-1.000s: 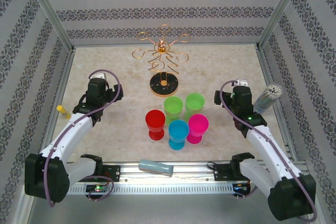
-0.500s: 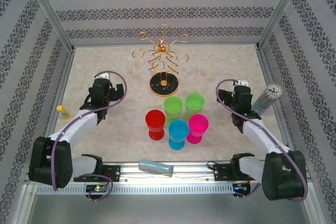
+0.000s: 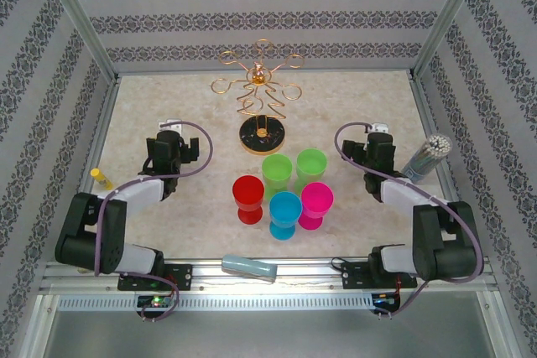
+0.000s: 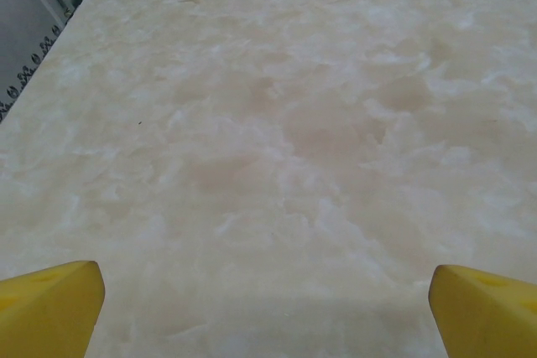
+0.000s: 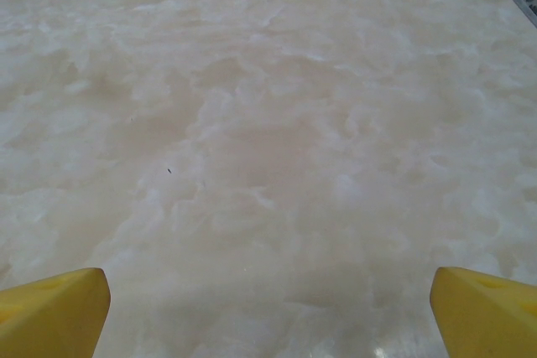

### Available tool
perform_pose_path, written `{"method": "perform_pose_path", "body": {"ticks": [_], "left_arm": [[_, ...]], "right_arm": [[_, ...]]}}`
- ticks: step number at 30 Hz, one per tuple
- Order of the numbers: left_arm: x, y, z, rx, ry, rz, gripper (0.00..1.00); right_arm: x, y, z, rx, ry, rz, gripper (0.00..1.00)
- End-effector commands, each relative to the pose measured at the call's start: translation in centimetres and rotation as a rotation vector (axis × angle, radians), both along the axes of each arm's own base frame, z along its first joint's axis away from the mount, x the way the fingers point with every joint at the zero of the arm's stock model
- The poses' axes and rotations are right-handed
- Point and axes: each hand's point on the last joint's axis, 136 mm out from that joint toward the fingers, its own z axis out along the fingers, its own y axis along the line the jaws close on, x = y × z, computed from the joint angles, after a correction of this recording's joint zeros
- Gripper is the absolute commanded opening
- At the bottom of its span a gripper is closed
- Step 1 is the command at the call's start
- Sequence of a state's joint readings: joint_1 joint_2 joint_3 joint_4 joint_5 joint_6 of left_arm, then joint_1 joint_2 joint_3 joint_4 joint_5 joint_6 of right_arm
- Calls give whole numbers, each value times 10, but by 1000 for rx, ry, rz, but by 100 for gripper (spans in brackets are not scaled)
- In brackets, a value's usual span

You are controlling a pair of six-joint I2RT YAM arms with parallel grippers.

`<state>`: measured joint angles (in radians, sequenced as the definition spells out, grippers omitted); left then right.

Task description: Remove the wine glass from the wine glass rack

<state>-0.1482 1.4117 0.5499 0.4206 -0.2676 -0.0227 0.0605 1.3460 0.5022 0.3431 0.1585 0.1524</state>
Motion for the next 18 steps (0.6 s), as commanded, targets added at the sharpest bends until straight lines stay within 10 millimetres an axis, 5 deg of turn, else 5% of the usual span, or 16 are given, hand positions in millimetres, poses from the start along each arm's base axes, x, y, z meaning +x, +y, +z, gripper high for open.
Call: {"method": "perform_pose_path", "body": {"ticks": [1,18], "left_arm": [[11,8,11,57,-90,7,100],[19,13,-12,7,-89,-18,100]], "right_arm": [[20,1,18,-3,-88,16,98],[37,11,17,-130,-138,103,98]]}}
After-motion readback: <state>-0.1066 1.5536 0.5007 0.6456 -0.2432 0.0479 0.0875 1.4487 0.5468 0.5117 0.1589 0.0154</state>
